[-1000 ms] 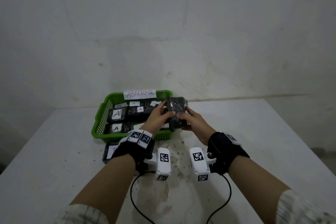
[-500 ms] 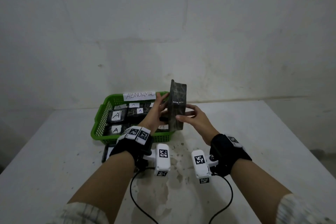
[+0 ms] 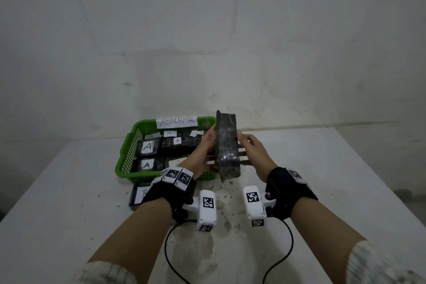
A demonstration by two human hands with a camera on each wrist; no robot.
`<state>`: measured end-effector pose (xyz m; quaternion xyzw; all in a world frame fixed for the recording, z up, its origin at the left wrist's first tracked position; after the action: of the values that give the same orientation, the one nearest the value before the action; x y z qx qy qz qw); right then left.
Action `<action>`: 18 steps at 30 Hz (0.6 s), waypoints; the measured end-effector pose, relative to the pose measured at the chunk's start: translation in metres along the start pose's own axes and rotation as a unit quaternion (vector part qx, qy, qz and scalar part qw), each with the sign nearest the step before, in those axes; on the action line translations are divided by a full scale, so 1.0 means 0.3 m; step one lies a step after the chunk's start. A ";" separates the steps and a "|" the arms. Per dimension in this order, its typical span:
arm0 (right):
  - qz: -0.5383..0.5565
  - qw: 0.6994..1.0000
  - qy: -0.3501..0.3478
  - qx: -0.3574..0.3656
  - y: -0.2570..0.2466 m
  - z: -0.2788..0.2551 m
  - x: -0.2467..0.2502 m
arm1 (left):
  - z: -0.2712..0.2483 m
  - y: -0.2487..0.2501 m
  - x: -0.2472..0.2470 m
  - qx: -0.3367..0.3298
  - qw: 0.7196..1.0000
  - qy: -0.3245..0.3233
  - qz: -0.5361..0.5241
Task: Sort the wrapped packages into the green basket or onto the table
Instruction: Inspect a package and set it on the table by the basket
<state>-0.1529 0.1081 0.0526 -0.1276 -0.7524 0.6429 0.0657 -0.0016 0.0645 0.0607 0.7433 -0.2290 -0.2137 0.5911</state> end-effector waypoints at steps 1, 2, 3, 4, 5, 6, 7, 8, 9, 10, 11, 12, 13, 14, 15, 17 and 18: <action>-0.012 1.000 -0.018 0.006 0.002 -0.002 0.008 | -0.004 0.003 0.001 0.006 1.000 0.005 -0.007; -0.023 0.999 -0.037 0.012 0.002 -0.005 0.014 | -0.002 -0.001 0.005 0.011 1.000 0.011 -0.016; -0.027 0.998 -0.054 0.016 0.002 -0.009 0.018 | -0.001 -0.005 0.009 0.017 0.999 0.016 -0.026; -0.024 0.997 -0.069 0.017 0.001 -0.012 0.019 | 0.002 -0.006 0.010 0.021 0.999 0.018 -0.037; -0.019 0.997 -0.079 0.017 0.002 -0.014 0.017 | 0.001 -0.005 0.009 0.025 0.998 0.020 -0.045; -0.018 0.996 -0.084 0.017 0.003 -0.013 0.014 | 0.002 -0.003 0.008 0.025 0.998 0.021 -0.049; -0.020 0.996 -0.084 0.017 0.006 -0.011 0.012 | -0.004 0.004 0.003 0.023 0.998 0.022 -0.046; -0.020 0.996 -0.080 0.017 0.007 -0.011 0.009 | -0.008 0.006 -0.001 0.023 0.999 0.021 -0.040; -0.016 0.997 -0.074 0.017 0.007 -0.013 0.006 | -0.010 0.006 -0.003 0.022 0.999 0.019 -0.031; -0.008 0.998 -0.064 0.016 0.007 -0.014 0.002 | -0.010 0.001 -0.004 0.019 1.000 0.016 -0.016; 0.004 0.998 -0.053 0.016 0.007 -0.016 -0.001 | -0.011 -0.003 -0.005 0.016 1.000 0.013 0.002; 0.015 0.999 -0.044 0.016 0.004 -0.018 -0.007 | -0.007 -0.012 -0.005 0.014 1.000 0.013 0.014; 0.023 0.999 -0.037 0.015 0.002 -0.021 -0.014 | -0.002 -0.019 -0.004 0.019 0.999 0.014 0.021; 0.025 0.999 -0.031 0.014 0.002 -0.020 -0.021 | 0.000 -0.022 -0.004 0.019 0.999 0.017 0.022; 0.021 0.999 -0.030 0.014 0.004 -0.018 -0.025 | 0.003 -0.024 -0.001 0.017 0.999 0.022 0.023; 0.011 0.999 -0.044 0.012 0.005 -0.016 -0.030 | 0.010 -0.024 0.003 0.011 0.999 0.030 0.017; 0.013 0.998 -0.058 0.012 0.004 -0.018 -0.031 | 0.013 -0.023 0.009 0.007 0.999 0.038 0.010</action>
<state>-0.1423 0.1109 0.0530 -0.0990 -0.7452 0.6593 0.0154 -0.0011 0.0612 0.0530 0.7529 -0.2149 -0.1778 0.5961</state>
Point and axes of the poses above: each hand's wrist, its own z-axis towards the middle knuckle, its own x-axis out of the back of the hand, y = z × x, the point moved 1 cm from there along z, towards the middle knuckle, and after that the axes turned 5 degrees about z, right-handed, at the moved point
